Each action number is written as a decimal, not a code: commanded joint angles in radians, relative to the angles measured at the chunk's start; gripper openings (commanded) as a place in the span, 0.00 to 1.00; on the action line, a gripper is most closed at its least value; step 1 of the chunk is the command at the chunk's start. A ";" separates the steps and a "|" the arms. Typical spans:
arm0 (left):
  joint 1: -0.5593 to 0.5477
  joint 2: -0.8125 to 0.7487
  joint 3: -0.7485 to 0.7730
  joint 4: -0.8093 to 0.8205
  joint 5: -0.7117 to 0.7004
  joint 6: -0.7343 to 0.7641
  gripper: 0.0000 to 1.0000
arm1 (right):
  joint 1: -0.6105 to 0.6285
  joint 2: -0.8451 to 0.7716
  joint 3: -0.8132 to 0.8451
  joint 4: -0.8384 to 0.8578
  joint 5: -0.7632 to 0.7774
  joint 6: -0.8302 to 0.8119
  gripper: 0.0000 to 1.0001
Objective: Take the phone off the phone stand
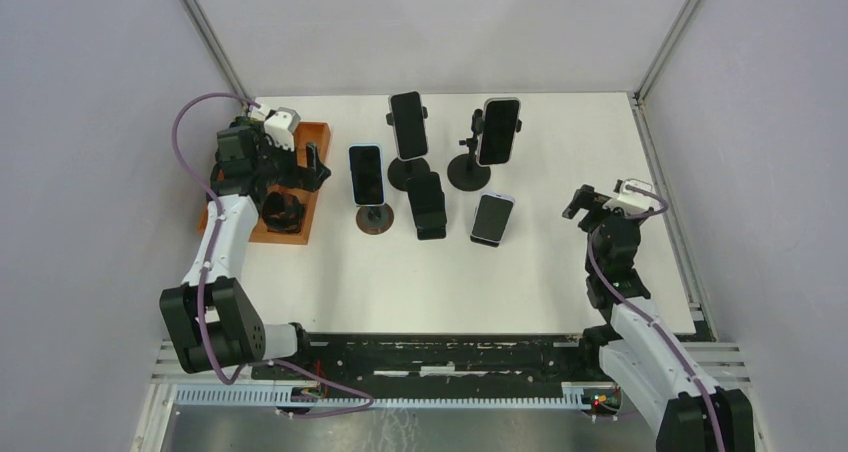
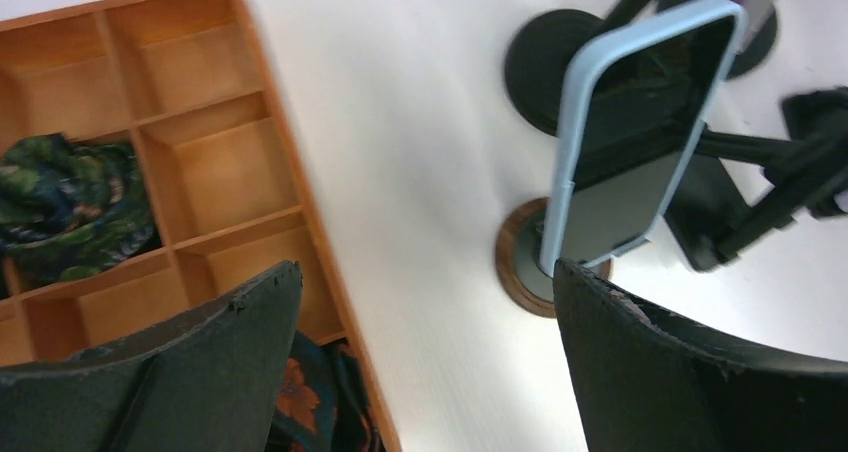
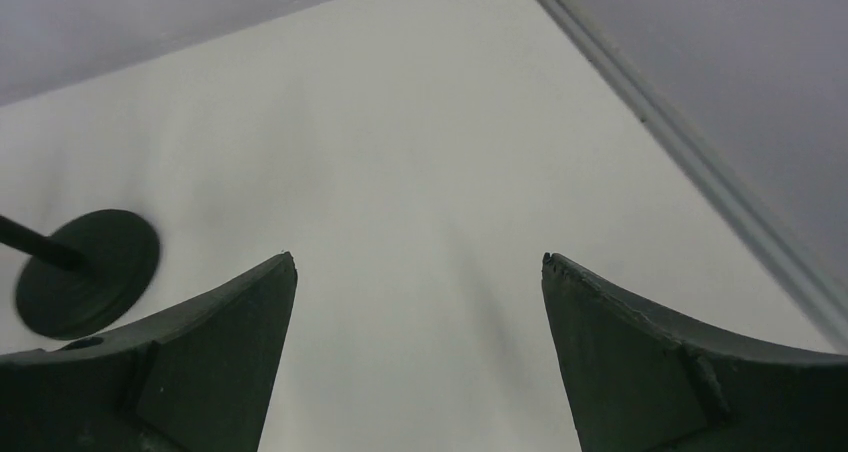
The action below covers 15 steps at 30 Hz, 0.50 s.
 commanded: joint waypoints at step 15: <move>-0.021 0.257 0.136 -0.270 0.521 0.238 1.00 | 0.062 -0.097 0.103 -0.273 -0.602 0.175 0.98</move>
